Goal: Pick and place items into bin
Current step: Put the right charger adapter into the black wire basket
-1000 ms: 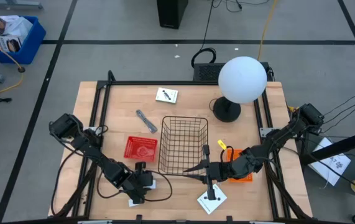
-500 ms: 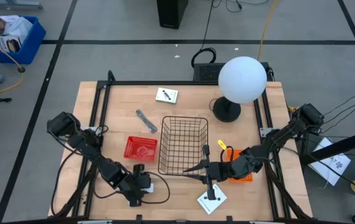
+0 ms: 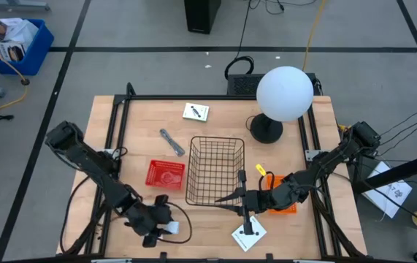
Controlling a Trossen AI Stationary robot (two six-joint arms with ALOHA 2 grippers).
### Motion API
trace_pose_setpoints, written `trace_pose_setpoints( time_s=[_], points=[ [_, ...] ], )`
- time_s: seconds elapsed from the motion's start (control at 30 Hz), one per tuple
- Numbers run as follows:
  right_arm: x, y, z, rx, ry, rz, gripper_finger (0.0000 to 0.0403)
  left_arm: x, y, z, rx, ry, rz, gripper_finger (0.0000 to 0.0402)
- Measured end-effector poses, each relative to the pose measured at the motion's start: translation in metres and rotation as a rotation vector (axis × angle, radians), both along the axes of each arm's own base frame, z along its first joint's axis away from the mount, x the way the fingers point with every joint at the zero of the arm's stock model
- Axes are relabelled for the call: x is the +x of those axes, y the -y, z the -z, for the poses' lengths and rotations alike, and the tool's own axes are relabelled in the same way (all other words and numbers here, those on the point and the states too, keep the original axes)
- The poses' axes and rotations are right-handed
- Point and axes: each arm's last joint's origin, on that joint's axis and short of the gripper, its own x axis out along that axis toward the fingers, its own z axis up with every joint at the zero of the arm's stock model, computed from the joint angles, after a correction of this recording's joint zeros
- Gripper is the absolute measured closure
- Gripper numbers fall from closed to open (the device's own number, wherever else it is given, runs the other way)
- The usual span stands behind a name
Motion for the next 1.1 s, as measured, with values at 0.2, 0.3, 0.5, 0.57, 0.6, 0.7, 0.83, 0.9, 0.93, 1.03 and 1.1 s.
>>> trace_pose_setpoints(
  time_s=[0.2, 0.3, 0.5, 0.57, 0.6, 0.7, 0.83, 0.9, 0.93, 1.03, 1.1],
  points=[
    [0.000, 0.000, 0.000, 0.001, 0.001, 0.000, 0.0358, 0.003, -0.021, -0.043, -0.010, 0.235, -0.040, 0.0211],
    [0.000, 0.000, 0.000, 0.001, 0.001, 0.000, 0.0358, 0.009, -0.036, -0.053, 0.018, 0.290, -0.063, 0.0193],
    [0.000, 0.000, 0.000, -0.001, 0.001, 0.000, 0.0358, 0.032, -0.075, -0.055, 0.034, 0.293, -0.168, 0.0203],
    [0.000, 0.000, 0.000, -0.002, 0.001, 0.000, 0.0358, 0.041, -0.090, -0.057, 0.012, 0.304, -0.177, 0.0219],
    [0.000, 0.000, 0.000, -0.002, 0.001, 0.000, 0.0358, 0.045, -0.097, -0.058, 0.005, 0.316, -0.175, 0.0228],
    [0.000, 0.000, 0.000, -0.003, 0.001, 0.000, 0.0358, 0.052, -0.115, -0.059, -0.070, 0.288, -0.171, 0.0261],
    [0.000, 0.000, 0.001, -0.010, -0.010, 0.000, 0.0358, 0.050, -0.117, -0.059, -0.167, 0.226, -0.113, 0.0296],
    [0.000, 0.000, 0.002, -0.016, -0.019, 0.000, 0.0358, 0.046, -0.108, -0.057, -0.175, 0.200, -0.063, 0.0307],
    [0.000, 0.000, 0.003, -0.019, -0.024, 0.000, 0.0358, 0.044, -0.102, -0.056, -0.176, 0.195, -0.043, 0.0310],
    [0.000, 0.000, 0.004, -0.022, -0.042, 0.000, 0.0358, 0.036, -0.082, -0.056, -0.166, 0.200, 0.017, 0.0311],
    [0.000, 0.000, 0.005, -0.023, -0.045, 0.000, 0.0358, 0.029, -0.068, -0.056, -0.140, 0.210, 0.049, 0.0312]
  ],
)
